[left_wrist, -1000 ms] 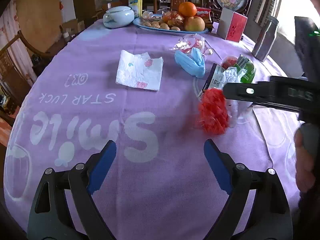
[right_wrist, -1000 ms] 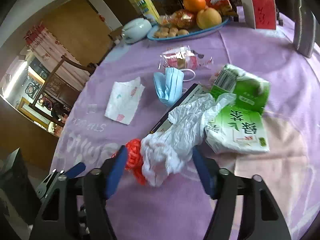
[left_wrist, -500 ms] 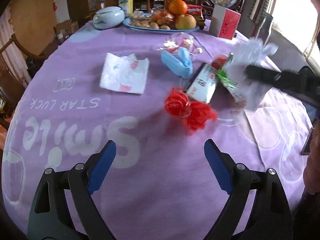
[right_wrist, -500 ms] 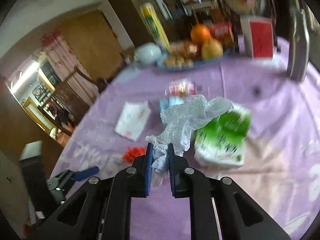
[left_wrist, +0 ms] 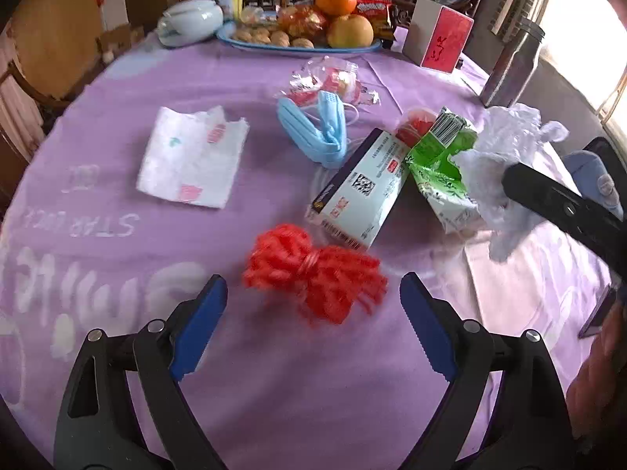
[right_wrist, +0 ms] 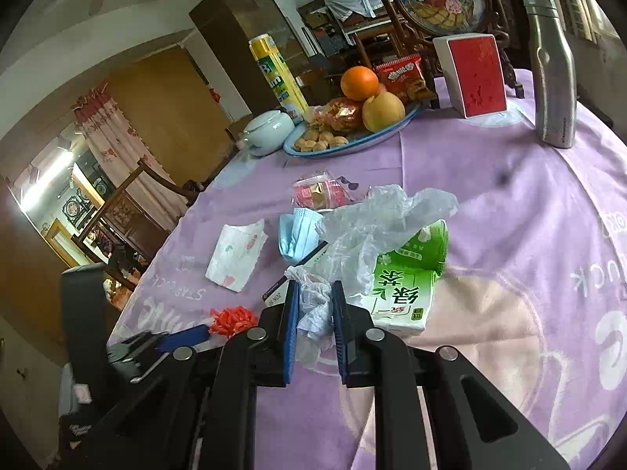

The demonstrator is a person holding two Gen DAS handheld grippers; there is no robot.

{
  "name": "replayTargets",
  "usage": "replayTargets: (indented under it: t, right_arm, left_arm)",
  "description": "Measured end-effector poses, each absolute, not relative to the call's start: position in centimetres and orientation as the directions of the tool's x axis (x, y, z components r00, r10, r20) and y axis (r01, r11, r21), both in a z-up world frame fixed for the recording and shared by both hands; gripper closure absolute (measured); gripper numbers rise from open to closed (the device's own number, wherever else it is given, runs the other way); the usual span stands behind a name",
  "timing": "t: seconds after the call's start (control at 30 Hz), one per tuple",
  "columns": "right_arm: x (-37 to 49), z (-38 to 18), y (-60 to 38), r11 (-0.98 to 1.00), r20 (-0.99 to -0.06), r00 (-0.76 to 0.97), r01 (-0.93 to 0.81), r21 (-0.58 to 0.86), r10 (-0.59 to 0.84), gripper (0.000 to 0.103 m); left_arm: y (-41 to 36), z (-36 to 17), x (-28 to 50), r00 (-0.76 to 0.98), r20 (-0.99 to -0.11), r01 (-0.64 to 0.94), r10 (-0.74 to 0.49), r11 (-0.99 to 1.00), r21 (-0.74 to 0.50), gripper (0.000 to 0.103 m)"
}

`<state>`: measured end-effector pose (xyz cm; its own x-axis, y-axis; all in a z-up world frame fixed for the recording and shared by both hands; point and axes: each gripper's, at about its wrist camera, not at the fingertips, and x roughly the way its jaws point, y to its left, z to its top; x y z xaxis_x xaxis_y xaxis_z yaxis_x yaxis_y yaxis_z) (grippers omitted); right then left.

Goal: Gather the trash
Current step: 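Grasp the crumpled white plastic bag with the right gripper, then grasp the red mesh net with the left gripper while the right gripper holds the bag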

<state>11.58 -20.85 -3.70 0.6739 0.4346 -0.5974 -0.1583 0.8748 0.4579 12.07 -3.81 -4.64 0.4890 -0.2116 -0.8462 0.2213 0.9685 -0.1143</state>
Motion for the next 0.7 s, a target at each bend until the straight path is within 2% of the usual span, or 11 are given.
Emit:
replayTargets:
  t: [0.2, 0.27, 0.33, 0.57, 0.7]
  right_arm:
    - [11.6, -3.8, -20.7, 0.877, -0.603, 0.670, -0.162, 0.452, 0.434, 0.084]
    - [11.6, -3.8, -20.7, 0.880, -0.607, 0.669, -0.159, 0.448, 0.429, 0.084]
    - [11.6, -3.9, -20.7, 0.881, -0.610, 0.667, -0.156, 0.447, 0.427, 0.084]
    - [11.4, -3.9, -20.3, 0.878, -0.607, 0.663, -0.170, 0.447, 0.438, 0.084]
    - [11.4, -4.0, -20.1, 0.877, -0.608, 0.659, -0.177, 0.447, 0.443, 0.084]
  left_arm:
    - [-4.4, -5.9, 14.1, 0.443, -0.862, 0.180, -0.246, 0.966, -0.184, 0.017]
    - [-4.2, -5.7, 14.2, 0.458, -0.853, 0.170, -0.250, 0.967, -0.192, 0.027]
    - [-3.9, -5.4, 13.8, 0.462, -0.851, 0.177, -0.251, 0.966, -0.189, 0.030]
    - [-1.8, -5.5, 10.9, 0.511, -0.858, 0.198, -0.058, 0.979, 0.052, 0.030]
    - [1.2, -4.7, 9.8, 0.526, -0.851, 0.145, -0.005, 0.986, 0.084, 0.030]
